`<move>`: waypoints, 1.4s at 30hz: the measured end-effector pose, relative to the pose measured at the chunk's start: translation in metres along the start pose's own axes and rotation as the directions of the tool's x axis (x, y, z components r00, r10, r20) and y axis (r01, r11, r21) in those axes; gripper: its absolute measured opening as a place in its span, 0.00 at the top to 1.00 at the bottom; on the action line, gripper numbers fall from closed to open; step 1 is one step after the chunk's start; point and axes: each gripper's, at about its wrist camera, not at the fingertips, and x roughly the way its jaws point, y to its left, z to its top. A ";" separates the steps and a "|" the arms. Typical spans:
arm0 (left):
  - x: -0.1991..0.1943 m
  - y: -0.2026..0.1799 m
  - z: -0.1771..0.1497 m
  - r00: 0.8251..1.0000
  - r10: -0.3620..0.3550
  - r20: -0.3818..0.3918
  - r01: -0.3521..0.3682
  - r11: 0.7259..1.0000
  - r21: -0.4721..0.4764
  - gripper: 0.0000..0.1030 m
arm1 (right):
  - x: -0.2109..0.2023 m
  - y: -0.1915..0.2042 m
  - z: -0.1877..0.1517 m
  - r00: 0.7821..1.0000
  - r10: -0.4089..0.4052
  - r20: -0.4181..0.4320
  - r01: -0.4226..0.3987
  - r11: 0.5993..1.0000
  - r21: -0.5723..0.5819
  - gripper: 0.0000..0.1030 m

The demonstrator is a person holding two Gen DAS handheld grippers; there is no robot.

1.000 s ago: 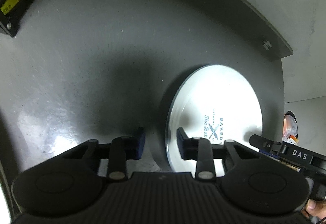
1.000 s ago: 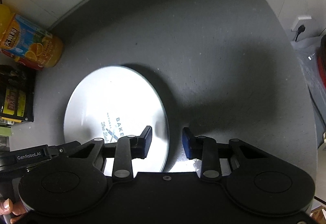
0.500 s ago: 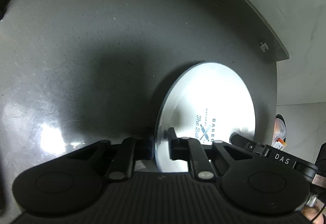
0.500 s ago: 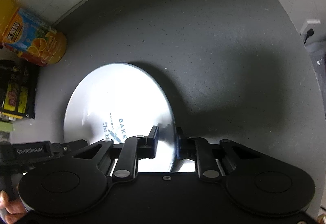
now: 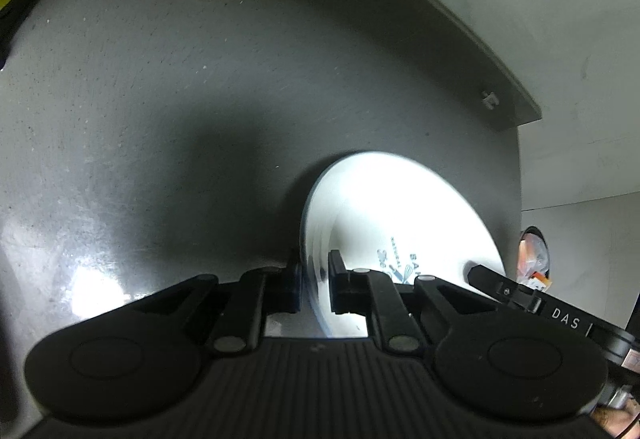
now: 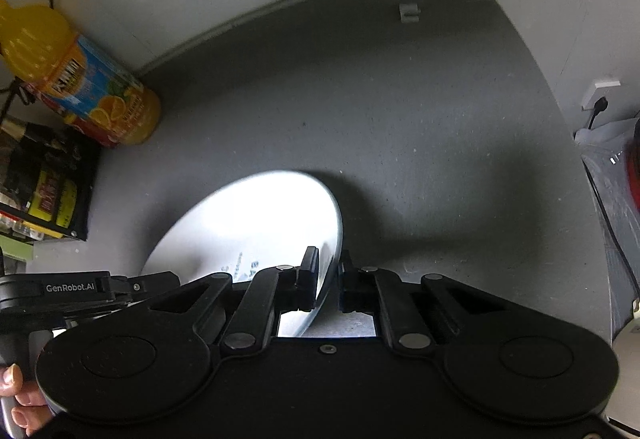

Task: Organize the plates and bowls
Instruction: 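Lift the 'BAKERY' plate with both tools and carry it to the plate stack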

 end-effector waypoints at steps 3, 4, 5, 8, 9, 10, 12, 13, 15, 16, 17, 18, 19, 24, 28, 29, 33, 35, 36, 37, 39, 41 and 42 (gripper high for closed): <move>-0.013 0.000 -0.002 1.000 -0.023 0.020 0.023 1.000 0.017 0.90 | -0.008 0.004 -0.001 1.000 0.006 0.021 -0.006 1.000 0.001 0.91; -0.016 0.000 -0.002 0.999 -0.031 0.025 0.031 0.999 0.017 0.90 | -0.012 0.005 -0.001 1.000 0.010 0.027 -0.010 1.000 0.000 0.92; -0.021 0.001 -0.002 0.999 -0.036 0.031 0.036 0.999 0.016 0.90 | -0.015 0.007 -0.002 0.999 0.016 0.032 -0.016 1.000 0.000 0.92; -0.034 0.002 -0.002 0.998 -0.037 0.053 0.036 0.999 0.021 0.90 | -0.018 0.022 -0.002 0.999 0.019 0.042 -0.019 1.000 -0.017 0.92; -0.038 0.003 -0.001 0.998 -0.037 0.058 0.035 0.999 0.025 0.90 | -0.019 0.026 -0.002 0.999 0.020 0.044 -0.019 1.000 -0.025 0.92; -0.041 0.004 0.000 0.998 -0.035 0.060 0.033 0.999 0.028 0.90 | -0.021 0.029 -0.002 0.999 0.021 0.049 -0.020 0.999 -0.033 0.92; -0.049 0.006 0.001 0.997 -0.038 0.069 0.036 0.999 0.035 0.90 | -0.026 0.036 -0.001 0.998 0.023 0.059 -0.020 0.999 -0.039 0.92; -0.053 0.006 0.002 0.996 -0.043 0.076 0.040 0.999 0.036 0.90 | -0.029 0.039 -0.001 0.998 0.024 0.065 -0.021 0.999 -0.041 0.92; -0.062 0.007 0.002 0.995 -0.051 0.091 0.048 0.998 0.038 0.90 | -0.035 0.044 -0.001 0.997 0.029 0.076 -0.026 0.999 -0.047 0.92; -0.068 0.008 0.002 0.994 -0.053 0.097 0.050 0.998 0.038 0.90 | -0.038 0.047 -0.002 0.996 0.032 0.080 -0.027 0.998 -0.051 0.92; -0.073 0.009 0.001 0.993 -0.055 0.102 0.052 0.998 0.039 0.90 | -0.041 0.050 -0.003 0.996 0.035 0.085 -0.030 0.998 -0.054 0.92; -0.076 0.009 0.001 0.993 -0.057 0.107 0.053 0.998 0.040 0.90 | -0.043 0.053 -0.004 0.995 0.039 0.089 -0.034 0.998 -0.057 0.92; -0.080 0.010 0.000 0.992 -0.059 0.110 0.055 0.998 0.041 0.90 | -0.045 0.056 -0.006 0.995 0.043 0.093 -0.037 0.997 -0.061 0.92; -0.098 0.022 -0.005 0.990 -0.051 0.130 0.046 0.998 0.040 0.90 | -0.051 0.078 -0.015 0.992 0.066 0.109 -0.058 0.995 -0.081 0.92; -0.115 0.038 -0.009 0.988 -0.043 0.145 0.039 0.999 0.032 0.90 | -0.049 0.096 -0.023 0.991 0.084 0.104 -0.074 0.993 -0.097 0.92; -0.120 0.043 -0.010 0.988 -0.040 0.148 0.036 0.999 0.030 0.90 | -0.049 0.101 -0.025 0.991 0.089 0.103 -0.079 0.992 -0.102 0.92; -0.137 0.061 -0.014 0.987 -0.023 0.160 0.020 1.000 0.018 0.90 | -0.048 0.120 -0.036 0.989 0.110 0.098 -0.098 0.988 -0.118 0.92; -0.145 0.071 -0.017 0.986 -0.019 0.166 0.018 1.000 0.012 0.90 | -0.046 0.130 -0.043 0.989 0.119 0.092 -0.107 0.987 -0.123 0.92; -0.150 0.077 -0.019 0.985 -0.018 0.170 0.017 1.000 0.008 0.90 | -0.045 0.134 -0.046 0.989 0.123 0.088 -0.111 0.986 -0.125 0.92; -0.153 0.082 -0.021 0.985 -0.016 0.173 0.016 1.000 0.004 0.90 | -0.043 0.139 -0.050 0.989 0.126 0.083 -0.115 0.985 -0.128 0.92; -0.161 0.094 -0.025 0.984 -0.010 0.178 0.011 1.000 -0.006 0.90 | -0.040 0.151 -0.059 0.989 0.130 0.072 -0.119 0.983 -0.137 0.92; -0.169 0.106 -0.028 0.983 -0.003 0.182 0.006 1.000 -0.015 0.90 | -0.036 0.160 -0.067 0.989 0.134 0.065 -0.123 0.982 -0.146 0.91; -0.173 0.113 -0.030 0.983 -0.002 0.183 0.005 1.000 -0.020 0.90 | -0.035 0.165 -0.071 0.989 0.135 0.060 -0.125 0.981 -0.148 0.92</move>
